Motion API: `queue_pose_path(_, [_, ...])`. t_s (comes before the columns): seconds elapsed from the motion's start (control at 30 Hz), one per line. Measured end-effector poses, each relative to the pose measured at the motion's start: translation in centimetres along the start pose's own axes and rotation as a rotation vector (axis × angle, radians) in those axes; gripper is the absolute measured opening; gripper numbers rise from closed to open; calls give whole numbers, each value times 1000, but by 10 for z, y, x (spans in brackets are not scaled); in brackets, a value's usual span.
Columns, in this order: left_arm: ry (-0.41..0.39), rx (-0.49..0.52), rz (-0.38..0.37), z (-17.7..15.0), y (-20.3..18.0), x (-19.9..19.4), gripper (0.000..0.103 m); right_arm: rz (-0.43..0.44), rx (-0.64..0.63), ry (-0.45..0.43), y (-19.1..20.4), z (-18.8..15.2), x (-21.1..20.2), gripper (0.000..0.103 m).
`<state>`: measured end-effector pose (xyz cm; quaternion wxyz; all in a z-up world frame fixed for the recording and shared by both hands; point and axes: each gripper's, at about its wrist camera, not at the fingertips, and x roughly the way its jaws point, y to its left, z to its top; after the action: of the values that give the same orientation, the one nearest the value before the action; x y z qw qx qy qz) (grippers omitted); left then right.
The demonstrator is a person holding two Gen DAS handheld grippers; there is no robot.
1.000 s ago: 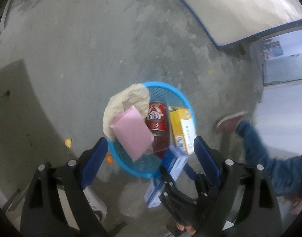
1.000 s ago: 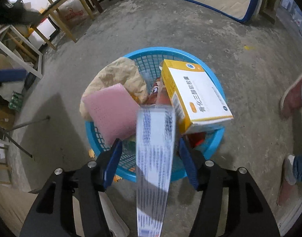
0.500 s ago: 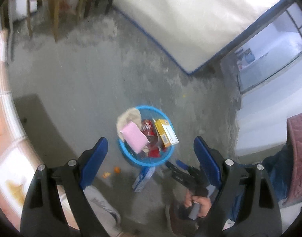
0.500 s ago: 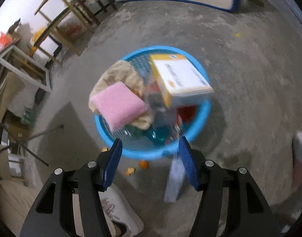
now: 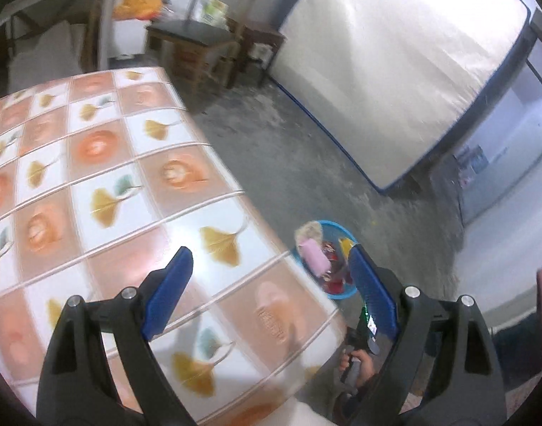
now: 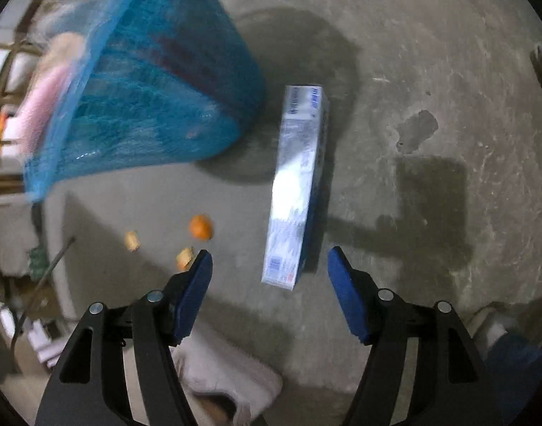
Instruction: Collect trash
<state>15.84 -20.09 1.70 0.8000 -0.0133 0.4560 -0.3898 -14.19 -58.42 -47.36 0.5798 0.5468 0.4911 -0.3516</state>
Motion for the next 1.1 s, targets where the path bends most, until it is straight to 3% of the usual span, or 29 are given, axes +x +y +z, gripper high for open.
queue_pose_path(0.2, [-32, -20, 66, -11, 28, -24, 85, -125, 112, 34, -1, 19, 62, 66])
queue_pose_path(0.47, [-13, -61, 108, -15, 55, -25, 85, -257, 91, 65, 8, 23, 98, 36])
queue_pose_path(0.57, [-10, -78, 97, -14, 59, -23, 85, -260, 111, 48, 6, 21, 94, 34])
queue_pose_path(0.87, [-36, -66, 41, -17, 55, -30, 85, -191, 231, -37, -18, 7, 29, 33])
queue_pose_path(0.97, [-48, -59, 25, -19, 55, -35, 85, -190, 189, -133, -12, -2, -22, 33])
queue_pose_path(1.1, [-60, -56, 2, -21, 58, -38, 85, -233, 31, -314, 19, -10, -101, 33])
